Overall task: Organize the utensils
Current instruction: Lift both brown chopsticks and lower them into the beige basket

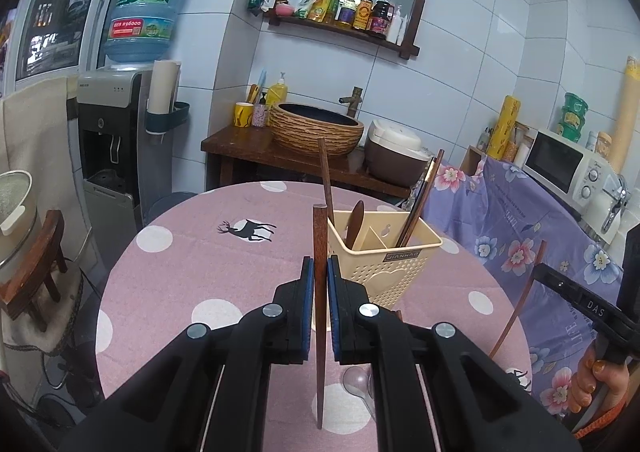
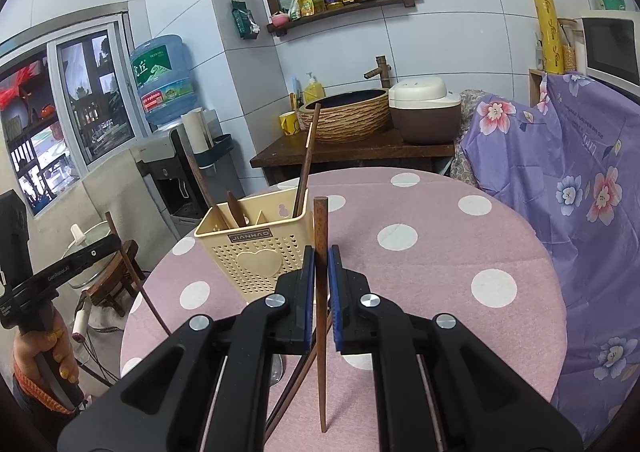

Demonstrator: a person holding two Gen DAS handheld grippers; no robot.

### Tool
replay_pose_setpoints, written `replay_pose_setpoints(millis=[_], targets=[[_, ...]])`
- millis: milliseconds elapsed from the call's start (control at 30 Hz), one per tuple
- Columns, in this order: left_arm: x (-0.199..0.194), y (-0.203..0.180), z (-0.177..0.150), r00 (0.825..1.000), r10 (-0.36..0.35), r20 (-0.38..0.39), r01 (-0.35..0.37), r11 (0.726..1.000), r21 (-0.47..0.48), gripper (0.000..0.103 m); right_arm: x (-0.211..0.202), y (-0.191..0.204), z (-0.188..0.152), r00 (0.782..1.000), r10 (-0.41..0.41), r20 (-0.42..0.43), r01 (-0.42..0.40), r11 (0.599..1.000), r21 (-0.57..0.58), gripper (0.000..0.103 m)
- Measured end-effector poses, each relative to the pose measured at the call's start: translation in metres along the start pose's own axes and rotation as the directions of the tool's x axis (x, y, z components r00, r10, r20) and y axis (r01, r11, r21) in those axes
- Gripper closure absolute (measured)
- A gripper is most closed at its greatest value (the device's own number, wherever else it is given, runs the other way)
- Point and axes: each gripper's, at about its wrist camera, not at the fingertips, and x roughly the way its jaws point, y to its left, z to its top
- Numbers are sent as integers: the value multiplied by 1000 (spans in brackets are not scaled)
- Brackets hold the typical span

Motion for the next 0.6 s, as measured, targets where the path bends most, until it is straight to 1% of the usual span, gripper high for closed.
replay_pose_setpoints(millis=[200,333,467,600], targets=[[-1,-4,9,1000,-17,2,17,1000,10,95,-4,2,9,1000,7,10,-7,1000,-11,95],[-3,-9,25,999,-41,10,41,999,16,95,-7,7,25,999,17,29,-16,1000,-23,95],[-8,-17,58,996,-77,36,76,997,17,95,-10,20,57,998,35,52,-32,998,-56,95],[-14,-28,99,992,-101,76,100,995,16,95,-12,38,104,995,45,89,-38,996,-81,95]])
